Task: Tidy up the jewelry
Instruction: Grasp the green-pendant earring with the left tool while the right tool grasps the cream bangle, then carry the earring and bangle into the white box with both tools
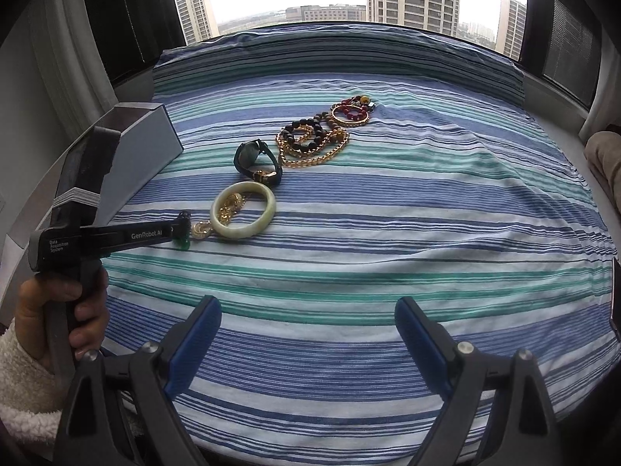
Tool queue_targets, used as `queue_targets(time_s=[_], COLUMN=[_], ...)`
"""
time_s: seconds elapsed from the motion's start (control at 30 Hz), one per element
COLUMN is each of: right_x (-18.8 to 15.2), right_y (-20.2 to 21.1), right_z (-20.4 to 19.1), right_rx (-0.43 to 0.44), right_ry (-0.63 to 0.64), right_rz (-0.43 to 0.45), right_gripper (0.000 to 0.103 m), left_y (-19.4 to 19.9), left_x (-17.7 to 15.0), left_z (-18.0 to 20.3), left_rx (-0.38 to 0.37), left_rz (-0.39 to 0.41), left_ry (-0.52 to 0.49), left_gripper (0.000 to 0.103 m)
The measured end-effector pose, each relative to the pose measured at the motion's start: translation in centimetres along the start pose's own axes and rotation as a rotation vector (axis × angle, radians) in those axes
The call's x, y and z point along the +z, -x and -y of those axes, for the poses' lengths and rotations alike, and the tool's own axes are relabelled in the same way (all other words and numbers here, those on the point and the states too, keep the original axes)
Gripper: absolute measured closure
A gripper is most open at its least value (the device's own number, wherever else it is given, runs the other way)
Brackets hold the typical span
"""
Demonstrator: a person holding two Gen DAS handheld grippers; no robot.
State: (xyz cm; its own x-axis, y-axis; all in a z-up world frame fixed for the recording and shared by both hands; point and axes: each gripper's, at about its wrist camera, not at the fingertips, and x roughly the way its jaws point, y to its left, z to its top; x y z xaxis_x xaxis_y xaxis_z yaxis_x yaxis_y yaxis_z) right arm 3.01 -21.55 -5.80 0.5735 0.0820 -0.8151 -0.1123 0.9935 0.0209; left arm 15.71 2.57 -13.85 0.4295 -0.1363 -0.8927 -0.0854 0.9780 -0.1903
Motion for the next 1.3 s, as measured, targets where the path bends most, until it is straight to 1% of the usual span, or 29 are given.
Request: queue_targets(time_s=[0.03,0.13,0.2,0.3,0.37,0.4,0.43,0.47,0.5,0.53,0.6,0.63,0.7,0.73,0.83,0.87,0.93,1.0,1.13,1.3], right_x=[0.2,1.1,1.8,3.1,3.9,4.4,4.9,5.3,5.6,6.0,6.5,6.6,6.7,6.7,6.9,7.0,7.2,7.3,7.6,7.6], right_y=[-0.2,-1.0,-1.8,-3.7,-5.2,-5.9,-6.7,-7.4,-8.1,-8.9,-10.4,-11.1,-12.5,-13.0,-14.3,-14.4,-14.4,-13.9,-11.4,-6.9], right_z=[0.0,0.0,-0.1,-0.5,-1.3,-1.9,-2.8,-3.6,-4.4,-5.2,-6.6,-7.2,-8.1,-8.5,-9.2,-9.4,-9.9,-10.0,-9.2,-8.9], right_rx=[0.003,0.02,0.054,0.164,0.238,0.254,0.276,0.305,0.325,0.345,0.38,0.384,0.378,0.369,0.348,0.349,0.337,0.341,0.381,0.436], right_ry=[0.002,0.016,0.037,0.09,0.153,0.192,0.237,0.28,0.32,0.351,0.408,0.437,0.486,0.505,0.551,0.57,0.597,0.588,0.51,0.421], right_rz=[-0.001,-0.003,-0.01,-0.031,-0.043,-0.052,-0.058,-0.065,-0.079,-0.095,-0.127,-0.147,-0.182,-0.191,-0.219,-0.228,-0.237,-0.242,-0.223,-0.144], right_gripper=[0.01,0.01,0.01,0.01,0.011,0.012,0.024,0.033,0.051,0.06,0.062,0.065,0.07,0.074,0.083,0.088,0.091,0.093,0.093,0.093], left_y=[0.0,0.0,0.0,0.8,1.5,1.9,2.3,2.7,3.1,3.5,3.9,4.1,4.6,4.8,5.0,5.1,5.4,6.2,8.4,12.3], left_x=[0.0,0.0,0.2,0.0,-0.1,-0.3,-0.5,-0.7,-0.9,-1.2,-1.6,-1.8,-2.3,-2.5,-2.9,-2.9,-3.0,-3.1,-3.2,-3.8], left_z=[-0.1,-0.2,-0.6,-1.6,-2.3,-2.6,-2.9,-3.1,-3.4,-3.8,-4.3,-4.5,-5.3,-5.6,-6.1,-6.2,-6.5,-6.6,-6.6,-7.3], left_rx=[-0.006,-0.019,-0.029,-0.042,-0.038,-0.032,-0.025,-0.017,-0.009,-0.003,0.006,0.007,0.002,0.002,-0.004,-0.006,-0.016,-0.025,-0.052,-0.1], left_rz=[0.003,0.016,0.013,0.009,0.011,0.014,0.019,0.023,0.026,0.03,0.032,0.03,0.027,0.025,0.021,0.018,0.018,0.03,0.067,0.12], left_ry=[0.0,-0.001,0.014,0.04,0.047,0.048,0.047,0.045,0.044,0.042,0.046,0.05,0.059,0.06,0.064,0.067,0.072,0.069,0.059,0.057], left_gripper=[0.086,0.092,0.093,0.094,0.094,0.094,0.093,0.093,0.093,0.093,0.093,0.093,0.093,0.093,0.093,0.093,0.093,0.093,0.093,0.094])
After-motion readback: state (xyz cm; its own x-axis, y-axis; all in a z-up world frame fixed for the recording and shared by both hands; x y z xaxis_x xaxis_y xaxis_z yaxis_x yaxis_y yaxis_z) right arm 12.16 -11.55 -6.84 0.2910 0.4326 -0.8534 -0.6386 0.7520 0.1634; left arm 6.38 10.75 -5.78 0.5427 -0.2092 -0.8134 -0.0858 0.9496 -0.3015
